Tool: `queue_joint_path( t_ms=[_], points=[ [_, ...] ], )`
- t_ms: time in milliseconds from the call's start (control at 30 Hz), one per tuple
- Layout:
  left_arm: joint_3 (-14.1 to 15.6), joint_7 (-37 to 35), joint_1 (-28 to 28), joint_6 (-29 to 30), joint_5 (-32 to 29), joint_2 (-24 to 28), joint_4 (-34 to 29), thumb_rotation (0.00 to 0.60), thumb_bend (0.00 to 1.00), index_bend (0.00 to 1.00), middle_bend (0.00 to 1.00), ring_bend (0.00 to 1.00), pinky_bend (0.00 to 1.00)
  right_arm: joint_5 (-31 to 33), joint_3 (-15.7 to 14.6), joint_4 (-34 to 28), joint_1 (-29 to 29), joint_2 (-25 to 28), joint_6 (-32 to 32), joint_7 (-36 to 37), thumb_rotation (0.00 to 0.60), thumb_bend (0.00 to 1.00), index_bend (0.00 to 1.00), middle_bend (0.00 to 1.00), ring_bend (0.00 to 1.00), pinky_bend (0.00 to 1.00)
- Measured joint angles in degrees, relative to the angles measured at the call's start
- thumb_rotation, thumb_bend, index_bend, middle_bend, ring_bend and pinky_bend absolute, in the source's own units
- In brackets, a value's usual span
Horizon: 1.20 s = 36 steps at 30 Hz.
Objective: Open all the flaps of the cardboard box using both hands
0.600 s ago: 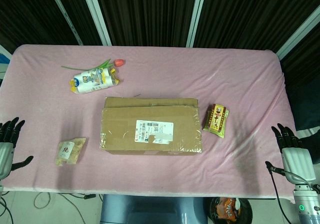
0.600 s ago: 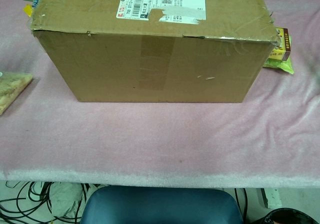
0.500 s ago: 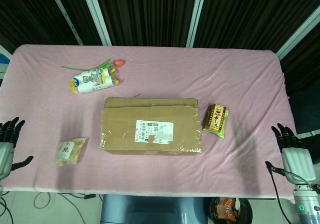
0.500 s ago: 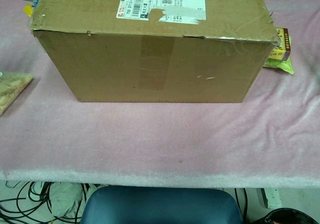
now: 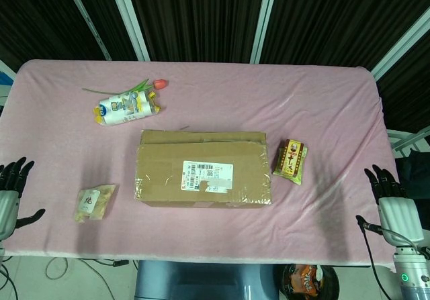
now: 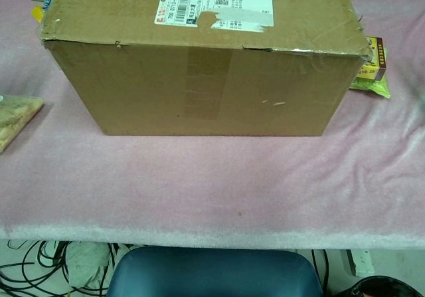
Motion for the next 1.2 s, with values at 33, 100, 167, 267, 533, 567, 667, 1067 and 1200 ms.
queue_joint_path(
  t_ms=[33, 100, 167, 267, 533, 567, 667, 1067, 1200],
  points=[
    [-0.05, -0.06, -0.17, -0.18, 0.04, 0.01, -0.02, 0.600, 0.06, 0.00, 0.00, 0.00, 0.00, 0.17, 0.09, 0.03, 0.02, -0.06, -0.03, -0.12, 0.600, 0.20, 0.00, 0.00, 0.00, 0.21],
    [-0.09, -0.15, -0.37, -0.40, 0.16, 0.17, -0.33, 0.600, 0.07, 0.00, 0.00, 0.00, 0.00, 0.47, 0.22, 0.06, 0.01, -0.12, -0.02, -0.14, 0.600, 0.20, 0.00, 0.00, 0.00, 0.21],
    [-0.16, -0.39, -0.67, -0.72, 0.37, 0.60, -1.16, 0.600, 0.10, 0.00, 0.00, 0.00, 0.00, 0.73, 0.36, 0.00, -0.03, -0.17, 0.04, 0.05, 0.600, 0.20, 0.00, 0.00, 0.00, 0.21],
    [-0.39, -0.72, -1.49, -1.63, 0.73, 1.90, -3.20, 0.600, 0.17, 0.00, 0.00, 0.00, 0.00, 0.62, 0.39, 0.08, -0.02, -0.28, 0.10, 0.24, 0.600, 0.20, 0.00, 0.00, 0.00, 0.21],
    [-4.00, -1.72, -8.18, -9.63, -0.68, 7.13, -13.52, 0.600, 0.43, 0.00, 0.00, 0.00, 0.04, 1.37, 0.58, 0.50, 0.39, -0.58, -0.92, 1.25, 0.600, 0.20, 0.00, 0.00, 0.00, 0.21],
    [-4.64, -1.77, -9.30, -11.05, -1.34, 7.66, -14.75, 0.600, 0.47, 0.00, 0.00, 0.00, 0.07, 1.49, 0.63, 0.48, 0.40, -0.56, -0.96, 1.36, 0.600, 0.20, 0.00, 0.00, 0.00, 0.21],
    [-7.07, -1.57, -13.38, -15.59, -4.39, 8.97, -18.15, 0.600, 0.54, 0.00, 0.03, 0.05, 0.14, 1.74, 0.70, 0.37, 0.37, -0.48, -1.03, 1.68, 0.600, 0.20, 0.00, 0.00, 0.00, 0.21],
    [-14.08, 1.45, -26.07, -27.05, -21.10, 8.36, -22.43, 0.600, 0.63, 0.05, 0.19, 0.22, 0.27, 2.52, 0.80, -0.03, 0.33, -0.13, -1.50, 2.46, 0.600, 0.20, 0.00, 0.00, 0.00, 0.21],
    [-15.35, 2.77, -30.11, -29.79, -27.61, 7.06, -22.05, 0.600, 0.63, 0.05, 0.20, 0.22, 0.28, 2.62, 0.81, -0.07, 0.33, -0.08, -1.58, 2.65, 0.600, 0.20, 0.00, 0.00, 0.00, 0.21]
  ],
)
